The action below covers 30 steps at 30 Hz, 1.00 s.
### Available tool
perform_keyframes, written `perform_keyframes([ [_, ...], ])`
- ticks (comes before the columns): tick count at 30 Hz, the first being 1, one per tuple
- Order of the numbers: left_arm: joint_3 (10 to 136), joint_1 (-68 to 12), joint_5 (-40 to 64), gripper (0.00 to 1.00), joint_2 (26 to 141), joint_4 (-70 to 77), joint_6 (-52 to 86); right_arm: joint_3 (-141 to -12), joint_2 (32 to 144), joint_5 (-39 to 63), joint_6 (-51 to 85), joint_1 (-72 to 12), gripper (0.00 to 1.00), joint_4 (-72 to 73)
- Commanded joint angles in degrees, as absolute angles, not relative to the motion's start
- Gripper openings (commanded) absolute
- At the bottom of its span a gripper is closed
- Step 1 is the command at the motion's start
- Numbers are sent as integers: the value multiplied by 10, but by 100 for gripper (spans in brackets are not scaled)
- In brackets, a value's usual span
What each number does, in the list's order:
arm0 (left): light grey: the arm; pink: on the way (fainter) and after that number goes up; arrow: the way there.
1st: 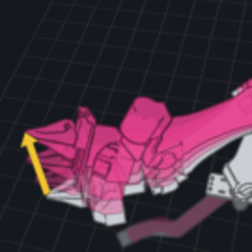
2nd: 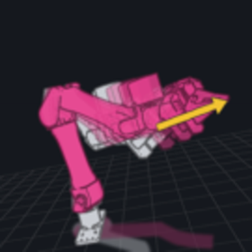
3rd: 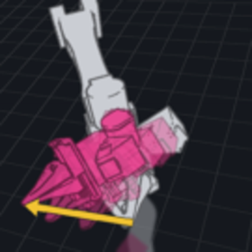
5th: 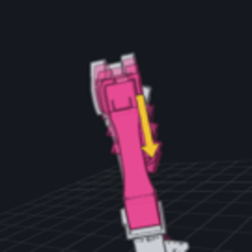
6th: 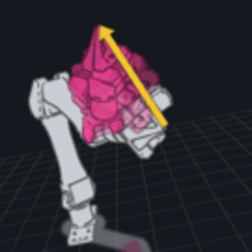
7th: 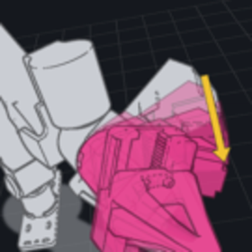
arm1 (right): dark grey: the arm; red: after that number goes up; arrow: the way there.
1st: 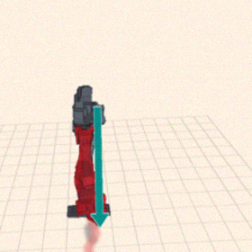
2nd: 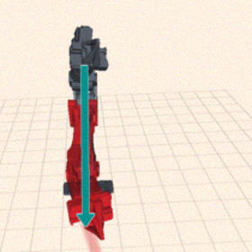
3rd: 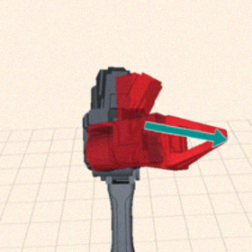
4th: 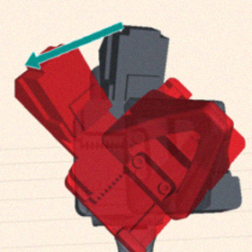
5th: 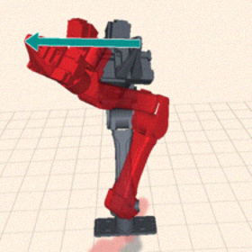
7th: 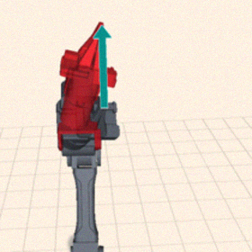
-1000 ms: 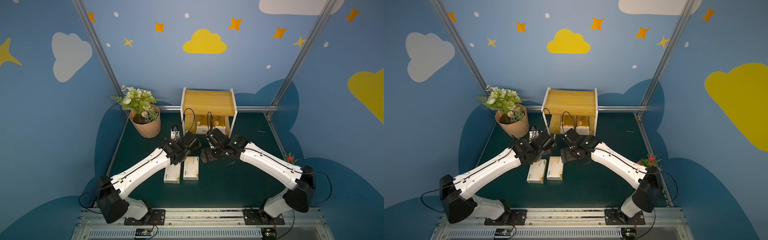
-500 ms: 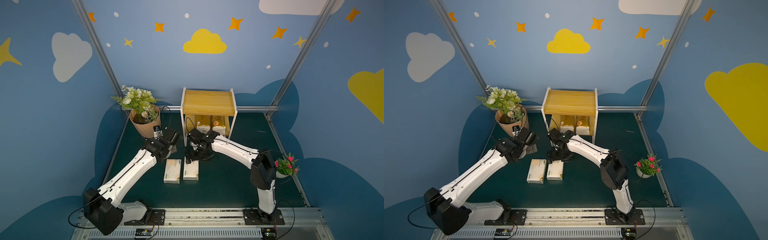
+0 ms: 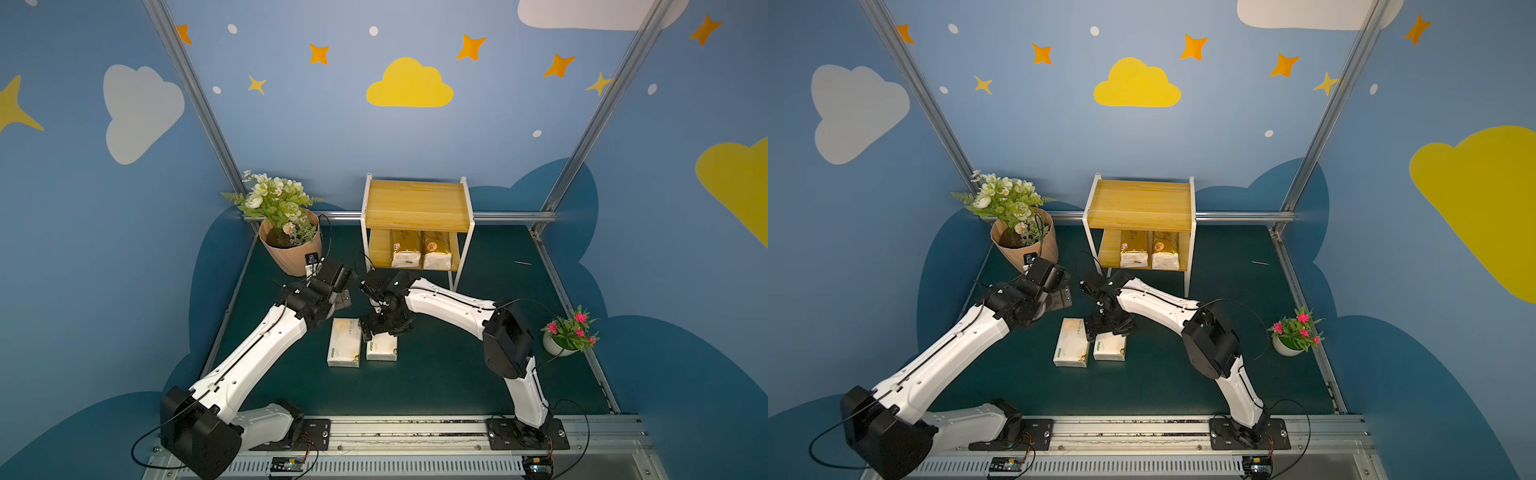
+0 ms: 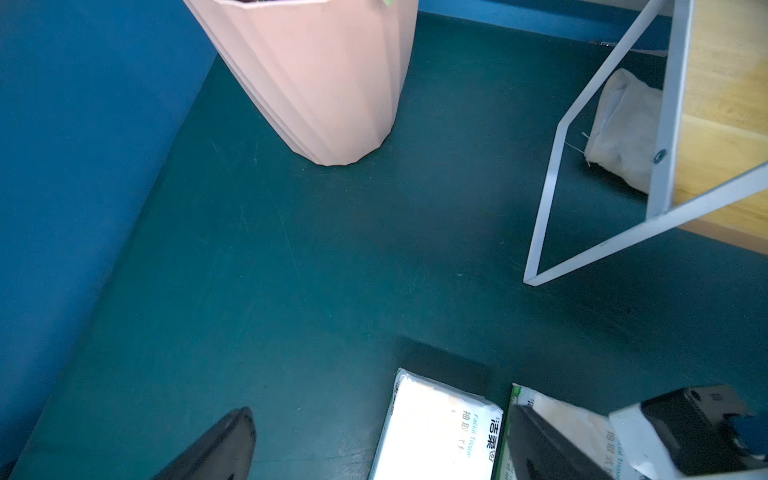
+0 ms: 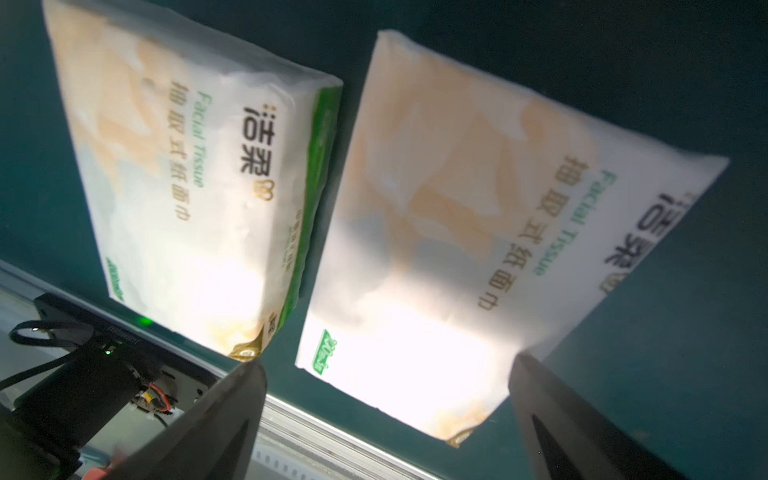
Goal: Place the tissue boxes on the shelf by color
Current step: Adjust the box of tissues at the center of the board.
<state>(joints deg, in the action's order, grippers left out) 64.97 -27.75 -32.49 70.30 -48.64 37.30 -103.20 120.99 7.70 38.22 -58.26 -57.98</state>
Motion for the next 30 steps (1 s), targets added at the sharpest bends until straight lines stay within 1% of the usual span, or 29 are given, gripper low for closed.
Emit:
perform_keyframes([
  [1, 642, -274, -315, 100, 688, -472, 360, -1047, 1225, 31, 414, -590, 98, -615],
  [5, 623, -274, -308, 100, 673, -455, 361, -1051, 1238, 4, 433, -597, 98, -636],
  [9, 614, -274, -302, 100, 662, -453, 362, -1052, 1243, 4, 438, -598, 98, -634],
  [19, 603, -273, -296, 100, 651, -455, 358, -1043, 1224, 47, 418, -601, 98, -583],
  [26, 597, -273, -291, 100, 654, -448, 354, -1041, 1217, 65, 411, -603, 98, -578],
  [30, 592, -274, -290, 100, 656, -441, 353, -1046, 1235, 62, 422, -603, 98, -591],
])
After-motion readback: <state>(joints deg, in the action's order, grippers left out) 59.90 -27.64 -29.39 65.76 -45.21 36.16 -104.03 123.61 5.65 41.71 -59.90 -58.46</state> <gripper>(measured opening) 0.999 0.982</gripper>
